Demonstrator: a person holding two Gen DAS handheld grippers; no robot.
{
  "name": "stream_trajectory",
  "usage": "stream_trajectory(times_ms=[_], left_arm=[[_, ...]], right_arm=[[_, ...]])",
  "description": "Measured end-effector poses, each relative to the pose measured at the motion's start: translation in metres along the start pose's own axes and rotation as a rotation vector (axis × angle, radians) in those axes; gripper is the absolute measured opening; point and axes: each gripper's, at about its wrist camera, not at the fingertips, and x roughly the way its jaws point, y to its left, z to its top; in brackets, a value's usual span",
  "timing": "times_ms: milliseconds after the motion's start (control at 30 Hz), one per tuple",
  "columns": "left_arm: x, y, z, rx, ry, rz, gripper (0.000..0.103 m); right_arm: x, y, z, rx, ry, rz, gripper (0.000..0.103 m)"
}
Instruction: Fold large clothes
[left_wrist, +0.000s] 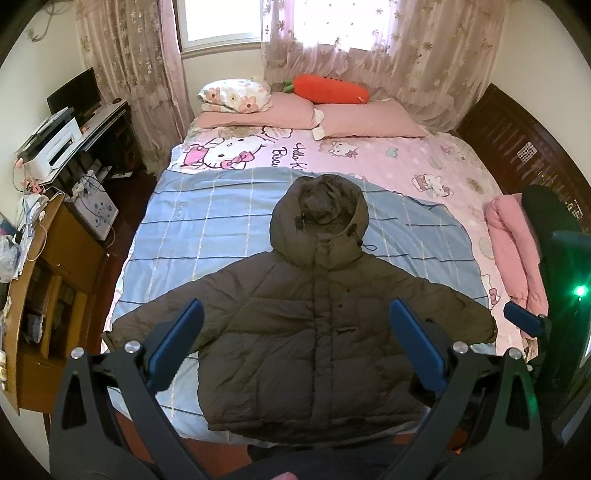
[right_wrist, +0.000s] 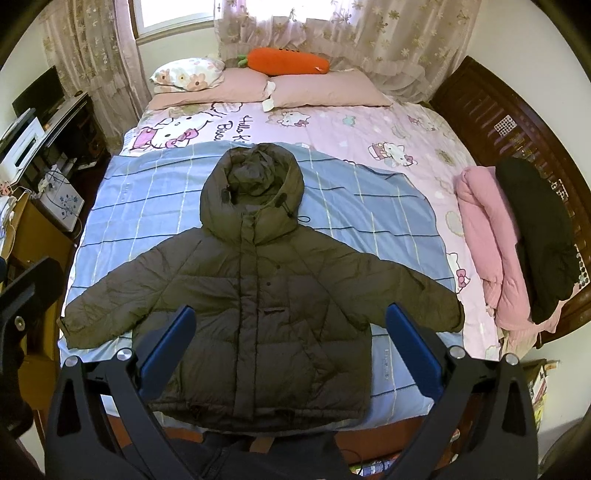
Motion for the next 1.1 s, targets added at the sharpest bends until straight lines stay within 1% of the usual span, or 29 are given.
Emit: stream_trajectory(times_ms=[1100], left_arm=[[0.0, -0.0008, -0.0024, 0.003, 0.005, 0.003, 0.101]], right_arm=[[0.003, -0.0003, -0.0023, 0.004, 0.005, 0.003, 0.102]])
